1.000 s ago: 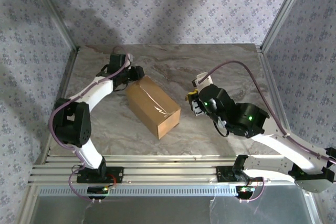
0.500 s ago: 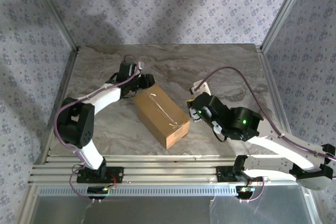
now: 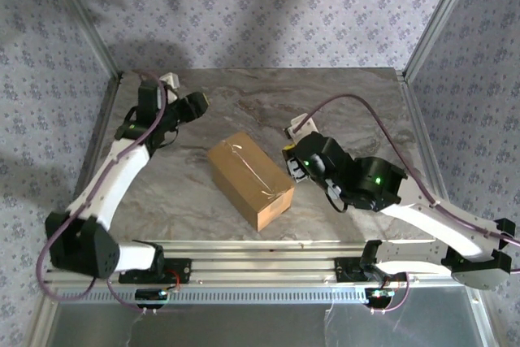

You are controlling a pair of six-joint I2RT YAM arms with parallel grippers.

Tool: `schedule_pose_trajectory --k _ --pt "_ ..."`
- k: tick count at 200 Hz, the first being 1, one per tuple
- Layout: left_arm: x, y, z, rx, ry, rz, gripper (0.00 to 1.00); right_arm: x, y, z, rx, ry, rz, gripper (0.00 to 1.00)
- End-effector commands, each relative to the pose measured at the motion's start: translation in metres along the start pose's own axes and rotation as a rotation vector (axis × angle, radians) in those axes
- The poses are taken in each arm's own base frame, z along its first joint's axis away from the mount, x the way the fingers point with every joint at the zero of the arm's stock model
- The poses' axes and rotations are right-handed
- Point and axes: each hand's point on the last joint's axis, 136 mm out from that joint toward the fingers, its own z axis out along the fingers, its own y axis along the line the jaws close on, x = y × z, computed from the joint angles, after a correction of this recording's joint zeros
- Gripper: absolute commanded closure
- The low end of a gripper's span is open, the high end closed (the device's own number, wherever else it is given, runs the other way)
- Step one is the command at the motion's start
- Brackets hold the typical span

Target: Unpack the express box

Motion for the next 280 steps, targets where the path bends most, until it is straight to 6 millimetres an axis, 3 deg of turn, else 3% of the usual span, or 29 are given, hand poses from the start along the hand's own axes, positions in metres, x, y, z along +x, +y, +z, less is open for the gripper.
schedule_pose_trajectory --k 1,31,55,79,123,164,222,280 --pt "0.058 0.016 -0.024 -0.089 0.17 -0.047 0.29 -0.031 0.012 -0.006 -0.1 -0.068 -0.022 1.0" --pt "0.11 0.016 -0.048 -0.071 0.272 -0.086 0.2 -0.053 0.025 0.0 -0.213 -0.11 -0.014 1.0" --pt "0.128 0.018 -0.053 -0.043 0.289 -0.14 0.18 -0.07 0.035 0.009 -0.287 -0.154 -0.018 1.0" --pt "0.141 0.018 -0.045 -0.034 0.329 -0.174 0.18 -0.08 0.047 0.024 -0.356 -0.162 -0.032 1.0" --pt "0.143 0.005 -0.03 -0.016 0.352 -0.164 0.21 -0.09 0.065 0.052 -0.401 -0.159 -0.071 1.0" --pt "0.15 0.016 -0.019 -0.079 0.371 -0.154 0.21 -0.092 0.075 0.077 -0.405 -0.139 -0.097 1.0" --pt "0.164 0.038 -0.022 -0.179 0.407 -0.118 0.25 -0.087 0.069 0.109 -0.328 -0.112 -0.106 1.0" --pt "0.167 0.037 -0.021 -0.175 0.424 -0.12 0.25 -0.081 0.065 0.127 -0.286 -0.099 -0.114 1.0"
